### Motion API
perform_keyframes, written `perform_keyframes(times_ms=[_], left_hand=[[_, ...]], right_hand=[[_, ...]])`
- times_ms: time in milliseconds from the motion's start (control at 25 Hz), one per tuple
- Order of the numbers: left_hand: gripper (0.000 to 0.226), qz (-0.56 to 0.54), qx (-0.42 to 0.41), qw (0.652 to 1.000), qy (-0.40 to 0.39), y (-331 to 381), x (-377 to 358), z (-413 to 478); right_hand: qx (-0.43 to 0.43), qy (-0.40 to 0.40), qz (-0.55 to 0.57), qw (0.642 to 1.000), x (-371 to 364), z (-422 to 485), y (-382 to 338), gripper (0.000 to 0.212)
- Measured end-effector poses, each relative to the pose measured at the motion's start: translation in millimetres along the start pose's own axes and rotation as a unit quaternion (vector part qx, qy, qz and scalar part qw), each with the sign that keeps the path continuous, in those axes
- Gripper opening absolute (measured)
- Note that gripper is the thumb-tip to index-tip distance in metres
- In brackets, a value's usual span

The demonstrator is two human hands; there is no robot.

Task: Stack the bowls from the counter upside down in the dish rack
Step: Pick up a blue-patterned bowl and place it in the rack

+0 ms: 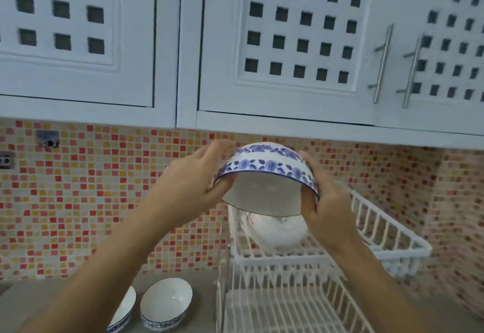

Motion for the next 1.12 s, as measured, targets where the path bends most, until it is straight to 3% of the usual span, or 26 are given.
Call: perform_keyframes(times_ms=[200,280,440,600,680,760,880,1000,1120], left_hand=[[0.063,0.078,-0.086,0.993,-0.021,81.7,-52.0,61.8],[0.078,0.029,-0.106,0.992,-0.065,109.9,-73.5,79.8],[0.097,-0.064,-0.12,0.962,-0.234,133.7,-104.2,104.8],[0.1,-0.098,-0.073,0.953,-0.278,149.5,-143.5,119.8],[0.099,-0.079,-0.052,0.957,-0.275,152.0,-157.1,121.8],[0.098,-0.047,-0.038,0.96,-0.274,153.7,-170.0,124.7],[0.098,-0.001,-0.037,0.957,-0.289,157.6,-195.4,127.3],[0.092,0.017,-0.024,0.952,-0.306,159.7,-219.7,127.3],[0.091,0.04,-0.001,0.945,-0.326,162.9,-242.8,125.7]], right_hand=[[0.111,-0.008,-0.12,0.987,73.8,11.3,68.6,0.052],[0.131,-0.023,-0.142,0.981,94.1,12.9,96.8,0.052],[0.177,-0.068,-0.183,0.965,110.7,12.9,152.3,0.056],[0.208,-0.1,-0.18,0.956,118.4,15.0,209.0,0.052],[0.191,-0.147,-0.157,0.958,114.1,21.3,226.3,0.061],[0.138,-0.245,-0.112,0.953,110.2,27.5,241.9,0.082],[0.056,-0.415,-0.092,0.904,104.7,25.4,257.6,0.103],[0.034,-0.466,-0.127,0.875,95.8,24.4,265.8,0.111],[0.041,-0.493,-0.184,0.85,81.8,24.7,273.7,0.105]])
Point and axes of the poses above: each hand's wrist, its own z-axis towards the middle knuckle, its own x-axis out of the back of the hand, y = z × x, the point moved 2 cm from there along z, towards the middle knuckle, and after that the axes turned 3 degrees about z, right-handed, at the moved point
